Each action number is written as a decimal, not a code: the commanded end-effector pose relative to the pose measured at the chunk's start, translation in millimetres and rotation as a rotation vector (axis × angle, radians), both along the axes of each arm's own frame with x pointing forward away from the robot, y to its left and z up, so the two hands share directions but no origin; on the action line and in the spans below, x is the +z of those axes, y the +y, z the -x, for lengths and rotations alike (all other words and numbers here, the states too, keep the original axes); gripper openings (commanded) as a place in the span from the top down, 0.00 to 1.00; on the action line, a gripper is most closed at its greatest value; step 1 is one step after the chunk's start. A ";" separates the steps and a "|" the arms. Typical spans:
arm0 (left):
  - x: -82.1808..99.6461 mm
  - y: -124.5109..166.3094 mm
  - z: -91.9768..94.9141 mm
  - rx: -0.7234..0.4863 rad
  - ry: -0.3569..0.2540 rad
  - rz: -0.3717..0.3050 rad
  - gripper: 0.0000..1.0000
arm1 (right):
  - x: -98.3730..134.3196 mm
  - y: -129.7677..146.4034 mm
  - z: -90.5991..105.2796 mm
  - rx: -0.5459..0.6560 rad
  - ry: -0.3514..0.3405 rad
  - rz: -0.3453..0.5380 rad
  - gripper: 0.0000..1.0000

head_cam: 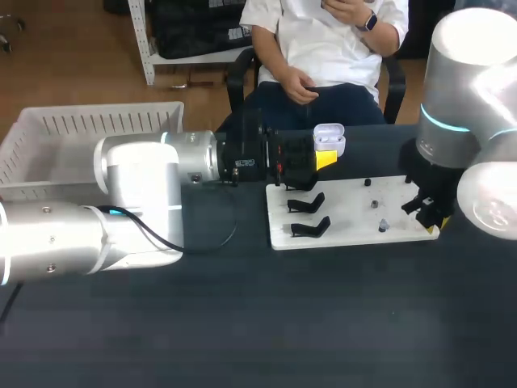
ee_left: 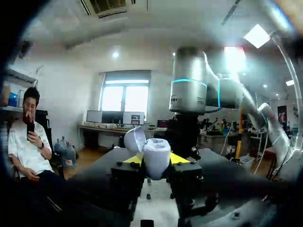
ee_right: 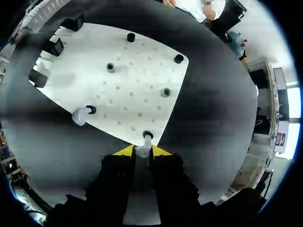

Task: Pick up each earbud case from the left stands, insert the matching earbuds, close the lid, and place the case in the box.

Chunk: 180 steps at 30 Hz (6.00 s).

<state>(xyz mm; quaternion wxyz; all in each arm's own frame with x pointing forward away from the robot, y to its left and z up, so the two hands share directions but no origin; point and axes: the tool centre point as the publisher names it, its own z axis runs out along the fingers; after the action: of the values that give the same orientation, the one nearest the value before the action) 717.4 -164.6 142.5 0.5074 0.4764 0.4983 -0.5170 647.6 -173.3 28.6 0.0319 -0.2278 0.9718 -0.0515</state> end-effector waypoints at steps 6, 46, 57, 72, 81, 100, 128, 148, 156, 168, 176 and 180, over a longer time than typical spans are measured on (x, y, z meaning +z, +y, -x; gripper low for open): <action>-1.0 -0.2 1.6 0.007 -0.004 0.005 1.00 | 63.6 13.7 29.6 -0.043 0.026 -0.022 1.00; -1.0 -0.2 1.6 0.007 -0.004 0.005 1.00 | 151.3 87.8 34.6 -1.223 0.046 -0.196 1.00; -1.0 -0.2 1.6 0.007 -0.004 0.005 1.00 | 149.9 94.7 39.8 -1.258 0.081 -0.274 1.00; -1.0 -0.2 1.6 0.007 -0.004 0.005 1.00 | 151.2 104.2 36.2 -1.229 0.084 -0.258 1.00; -1.0 -0.2 1.6 0.007 -0.004 0.005 1.00 | 166.3 140.0 21.1 -1.194 0.089 -0.274 1.00; -1.0 -0.2 1.6 0.007 -0.004 0.005 1.00 | 179.1 185.8 -5.3 -1.095 0.056 -0.293 1.00; -1.0 -0.2 1.6 0.007 -0.004 0.005 1.00 | 183.8 188.0 -43.9 -0.987 -0.021 -0.260 1.00; -1.0 -0.2 1.6 0.007 -0.004 0.005 1.00 | 177.9 186.5 -50.0 -0.964 -0.016 -0.260 1.00; -1.0 -0.2 1.6 0.007 -0.004 0.005 1.00 | 174.3 186.0 -48.2 -0.956 -0.035 -0.246 1.00; -1.0 -0.2 1.6 0.007 -0.004 0.005 1.00 | 169.6 184.6 -50.5 -0.956 -0.045 -0.237 1.00; -1.0 -0.2 1.6 0.007 -0.004 0.005 1.00 | 169.8 187.6 -53.8 -0.957 -0.049 -0.239 1.00; -1.0 -0.2 1.6 0.007 -0.004 0.005 1.00 | 170.0 188.7 -55.2 -0.955 -0.051 -0.238 1.00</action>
<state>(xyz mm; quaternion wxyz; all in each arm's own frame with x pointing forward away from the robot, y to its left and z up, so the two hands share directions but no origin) 717.4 -164.5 142.5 0.5073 0.4764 0.4983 -0.5171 702.3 14.0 198.9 0.0533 0.2482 0.9661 0.0472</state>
